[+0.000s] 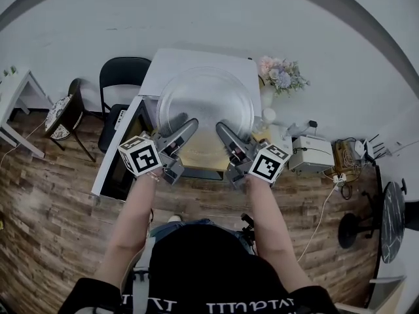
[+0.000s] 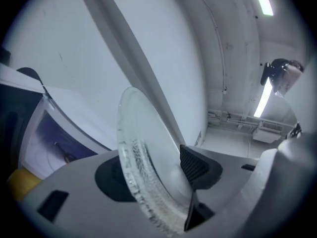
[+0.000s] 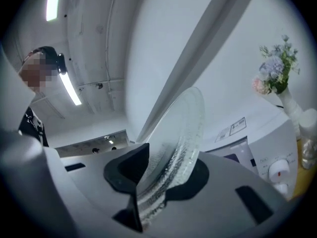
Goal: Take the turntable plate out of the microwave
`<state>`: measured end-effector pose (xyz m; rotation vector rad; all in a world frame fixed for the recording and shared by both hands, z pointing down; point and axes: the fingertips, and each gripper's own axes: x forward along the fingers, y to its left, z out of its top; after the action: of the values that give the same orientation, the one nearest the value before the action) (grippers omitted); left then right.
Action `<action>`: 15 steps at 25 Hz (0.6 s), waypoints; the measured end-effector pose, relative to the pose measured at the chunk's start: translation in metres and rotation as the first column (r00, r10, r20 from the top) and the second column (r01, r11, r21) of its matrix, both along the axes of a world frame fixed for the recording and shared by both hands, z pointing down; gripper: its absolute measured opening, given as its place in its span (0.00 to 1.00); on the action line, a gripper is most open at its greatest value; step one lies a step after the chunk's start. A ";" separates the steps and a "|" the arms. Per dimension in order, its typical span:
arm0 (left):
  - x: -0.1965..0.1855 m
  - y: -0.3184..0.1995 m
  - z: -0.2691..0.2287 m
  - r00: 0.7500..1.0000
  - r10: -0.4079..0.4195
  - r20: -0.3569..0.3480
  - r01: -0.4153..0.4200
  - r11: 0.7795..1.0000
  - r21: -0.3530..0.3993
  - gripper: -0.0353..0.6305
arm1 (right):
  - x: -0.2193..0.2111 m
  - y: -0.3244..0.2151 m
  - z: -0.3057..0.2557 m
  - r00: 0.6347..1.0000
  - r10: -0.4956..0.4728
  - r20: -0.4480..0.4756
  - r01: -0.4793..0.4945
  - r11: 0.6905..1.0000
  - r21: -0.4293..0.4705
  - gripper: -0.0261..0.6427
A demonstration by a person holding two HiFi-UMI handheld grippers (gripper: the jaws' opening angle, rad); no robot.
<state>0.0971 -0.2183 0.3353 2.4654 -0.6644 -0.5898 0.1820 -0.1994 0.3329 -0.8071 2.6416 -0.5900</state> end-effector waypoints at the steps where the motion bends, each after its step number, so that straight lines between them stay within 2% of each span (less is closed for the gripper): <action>1: 0.000 -0.001 -0.003 1.000 -0.004 0.002 0.004 1.000 0.015 0.41 | 0.000 -0.001 -0.004 1.000 0.010 -0.012 -0.009 1.000 0.025 0.21; 5: 0.000 -0.003 -0.012 1.000 -0.008 0.016 0.007 0.999 0.050 0.44 | 0.001 -0.003 -0.013 0.996 0.061 -0.070 -0.054 0.994 0.095 0.24; 9: 0.002 -0.008 -0.020 0.999 -0.002 0.034 -0.001 0.996 0.089 0.46 | 0.002 -0.009 -0.019 0.990 0.105 -0.090 -0.092 0.986 0.137 0.27; 15: 0.002 -0.005 -0.033 0.998 -0.021 0.062 0.011 0.988 0.155 0.47 | 0.003 -0.009 -0.034 0.972 0.195 -0.133 -0.160 0.958 0.238 0.35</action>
<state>0.0987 -0.2234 0.3027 2.6344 -0.6874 -0.5912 0.1851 -0.2084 0.2986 -1.0420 2.6700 -0.1806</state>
